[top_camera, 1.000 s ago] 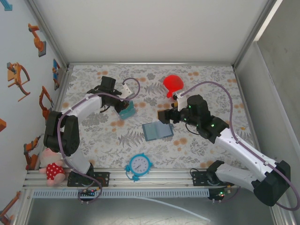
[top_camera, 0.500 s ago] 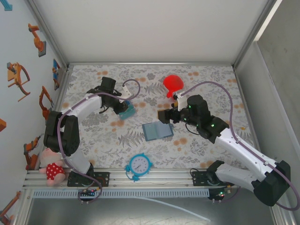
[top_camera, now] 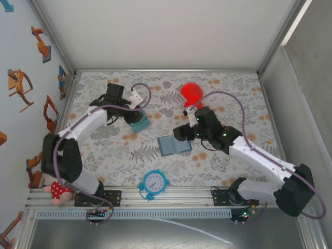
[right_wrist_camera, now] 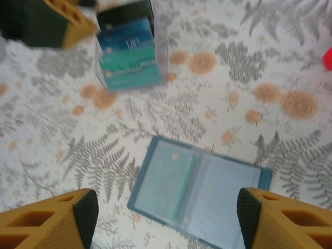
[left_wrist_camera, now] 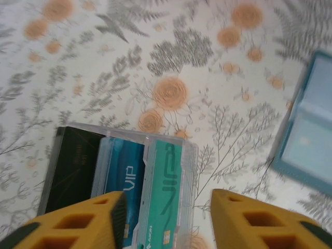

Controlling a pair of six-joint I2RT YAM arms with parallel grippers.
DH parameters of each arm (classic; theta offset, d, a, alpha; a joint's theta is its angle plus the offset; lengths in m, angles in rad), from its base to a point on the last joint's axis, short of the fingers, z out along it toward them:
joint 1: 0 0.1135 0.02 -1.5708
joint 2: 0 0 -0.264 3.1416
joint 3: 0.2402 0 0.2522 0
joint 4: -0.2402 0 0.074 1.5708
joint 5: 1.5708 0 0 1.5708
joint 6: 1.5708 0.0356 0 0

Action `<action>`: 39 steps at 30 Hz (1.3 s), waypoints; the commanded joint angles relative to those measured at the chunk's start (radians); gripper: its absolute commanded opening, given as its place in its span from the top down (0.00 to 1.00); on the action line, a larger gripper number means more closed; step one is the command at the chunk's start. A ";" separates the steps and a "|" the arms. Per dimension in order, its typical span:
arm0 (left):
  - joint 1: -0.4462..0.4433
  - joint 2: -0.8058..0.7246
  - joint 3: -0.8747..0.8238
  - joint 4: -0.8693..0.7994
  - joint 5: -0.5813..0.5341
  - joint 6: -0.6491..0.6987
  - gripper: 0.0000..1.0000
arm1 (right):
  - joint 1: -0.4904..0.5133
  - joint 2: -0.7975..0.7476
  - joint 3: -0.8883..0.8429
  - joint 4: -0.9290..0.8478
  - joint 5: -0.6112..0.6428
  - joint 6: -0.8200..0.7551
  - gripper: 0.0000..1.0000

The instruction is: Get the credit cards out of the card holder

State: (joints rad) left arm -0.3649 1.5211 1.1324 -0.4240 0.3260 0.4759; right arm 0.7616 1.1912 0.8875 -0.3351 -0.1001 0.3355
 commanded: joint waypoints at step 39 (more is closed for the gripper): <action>0.016 -0.712 -0.481 0.284 -0.358 -0.821 0.03 | 0.223 0.653 0.301 -0.201 0.165 -0.047 0.32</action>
State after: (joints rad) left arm -0.3527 0.8219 0.6579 -0.1638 -0.0189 -0.3019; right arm 0.9779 1.8271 1.1603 -0.5343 0.0681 0.2886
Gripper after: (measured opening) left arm 0.967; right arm 0.677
